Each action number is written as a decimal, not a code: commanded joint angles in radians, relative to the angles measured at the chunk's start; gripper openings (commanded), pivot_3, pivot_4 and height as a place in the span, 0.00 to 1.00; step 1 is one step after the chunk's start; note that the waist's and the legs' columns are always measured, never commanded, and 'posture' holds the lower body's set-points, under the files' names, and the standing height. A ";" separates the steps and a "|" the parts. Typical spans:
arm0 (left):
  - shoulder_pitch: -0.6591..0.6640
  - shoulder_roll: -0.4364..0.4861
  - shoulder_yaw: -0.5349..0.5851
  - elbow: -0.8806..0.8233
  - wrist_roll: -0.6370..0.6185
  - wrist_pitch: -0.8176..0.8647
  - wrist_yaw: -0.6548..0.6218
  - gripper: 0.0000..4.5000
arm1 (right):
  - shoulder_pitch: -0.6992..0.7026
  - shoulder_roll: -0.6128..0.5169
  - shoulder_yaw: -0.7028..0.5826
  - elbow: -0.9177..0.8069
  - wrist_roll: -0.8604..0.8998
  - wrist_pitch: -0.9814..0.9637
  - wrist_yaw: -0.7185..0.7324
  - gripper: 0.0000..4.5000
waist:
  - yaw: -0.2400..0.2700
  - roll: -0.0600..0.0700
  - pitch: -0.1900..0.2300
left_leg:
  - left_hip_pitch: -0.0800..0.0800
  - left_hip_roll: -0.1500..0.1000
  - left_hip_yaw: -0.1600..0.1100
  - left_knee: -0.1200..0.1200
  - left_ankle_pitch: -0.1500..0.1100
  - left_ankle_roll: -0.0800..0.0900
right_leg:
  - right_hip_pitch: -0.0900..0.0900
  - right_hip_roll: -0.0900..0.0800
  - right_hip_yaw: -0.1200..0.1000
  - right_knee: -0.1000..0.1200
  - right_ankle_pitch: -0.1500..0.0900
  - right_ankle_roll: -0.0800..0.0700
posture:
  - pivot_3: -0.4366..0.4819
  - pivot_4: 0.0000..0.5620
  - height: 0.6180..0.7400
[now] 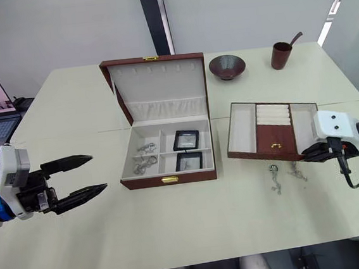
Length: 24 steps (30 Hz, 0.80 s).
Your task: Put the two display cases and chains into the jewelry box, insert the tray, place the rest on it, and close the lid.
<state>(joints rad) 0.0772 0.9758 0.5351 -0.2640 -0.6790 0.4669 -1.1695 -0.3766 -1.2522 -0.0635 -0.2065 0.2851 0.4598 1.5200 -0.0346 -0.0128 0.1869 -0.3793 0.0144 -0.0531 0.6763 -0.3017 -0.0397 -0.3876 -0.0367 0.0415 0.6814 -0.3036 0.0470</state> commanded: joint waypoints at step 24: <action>0.095 -0.002 0.079 0.037 0.064 -0.074 -0.024 1.00 | -0.568 0.511 0.602 -0.039 -0.126 0.339 -0.301 0.00 | 0.002 -0.001 0.000 | -0.002 0.001 -0.002 0.000 0.000 0.000 | -0.002 -0.002 -0.001 -0.001 0.000 0.000 | 0.48 0.27 1.00</action>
<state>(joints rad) 0.1827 0.9746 0.6136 -0.2241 -0.6159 0.4072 -1.1912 -0.9117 -0.7550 0.5412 -0.2510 0.1825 0.8298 1.2345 -0.0326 -0.0142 0.1867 -0.3812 0.0148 -0.0547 0.6764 -0.3016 -0.0398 -0.3896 -0.0384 0.0406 0.6809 -0.3034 0.0471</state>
